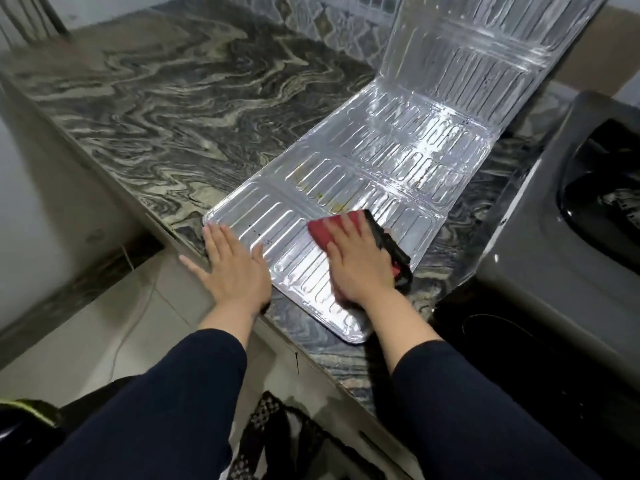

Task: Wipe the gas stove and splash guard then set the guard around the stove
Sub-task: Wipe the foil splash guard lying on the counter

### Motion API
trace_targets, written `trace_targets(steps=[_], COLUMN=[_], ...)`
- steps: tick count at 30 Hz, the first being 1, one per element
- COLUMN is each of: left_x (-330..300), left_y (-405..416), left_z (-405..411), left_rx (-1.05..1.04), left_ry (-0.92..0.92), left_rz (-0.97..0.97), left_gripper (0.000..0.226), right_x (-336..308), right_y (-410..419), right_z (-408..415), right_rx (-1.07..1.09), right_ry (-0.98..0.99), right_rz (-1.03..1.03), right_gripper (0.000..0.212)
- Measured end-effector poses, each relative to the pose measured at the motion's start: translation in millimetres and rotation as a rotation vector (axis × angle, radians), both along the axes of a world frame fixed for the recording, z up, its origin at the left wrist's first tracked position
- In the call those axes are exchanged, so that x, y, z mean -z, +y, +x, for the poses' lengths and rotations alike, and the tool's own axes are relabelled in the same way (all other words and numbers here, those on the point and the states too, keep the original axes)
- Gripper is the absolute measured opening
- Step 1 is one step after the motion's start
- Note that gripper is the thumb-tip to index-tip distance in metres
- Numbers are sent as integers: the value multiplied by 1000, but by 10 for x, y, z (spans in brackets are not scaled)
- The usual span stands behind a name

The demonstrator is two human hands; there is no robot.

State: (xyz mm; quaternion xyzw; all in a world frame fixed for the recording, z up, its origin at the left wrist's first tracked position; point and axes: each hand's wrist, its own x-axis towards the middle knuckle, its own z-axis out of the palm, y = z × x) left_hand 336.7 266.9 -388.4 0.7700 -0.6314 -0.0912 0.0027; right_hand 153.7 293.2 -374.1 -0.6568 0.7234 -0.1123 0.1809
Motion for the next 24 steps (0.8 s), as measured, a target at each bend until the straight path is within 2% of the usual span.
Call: trace_targets(steps=[5,9,13,15,17,19,24], left_x=[40,27,22,17,15,11,15], left_y=[3,4,9,12,11,14,36], left_z=[22,27,32,39,51,72,108], left_rx=[36,44,48,53,61,74,95], left_ry=[-19,-3,39,56,87,115,119], left_rz=[-13,-28,-45,-48,-52,-64,-72], left_gripper=[68,69,71,71,70,66,61], right_x=[25,-7,-3,-8,-5,17,14], right_y=[-630,-796,-280,41,198,181,-263], right_z=[-317,-325,96,319,459,532,462], right_rx=[321,357,232,112,-103,-287,-434], right_ry=[25,38,116,39,-24,-34,31], right_rz=[13,29,-38,-92,-119,-111,-78], right_gripper=[51,51,52,50,48,52,50])
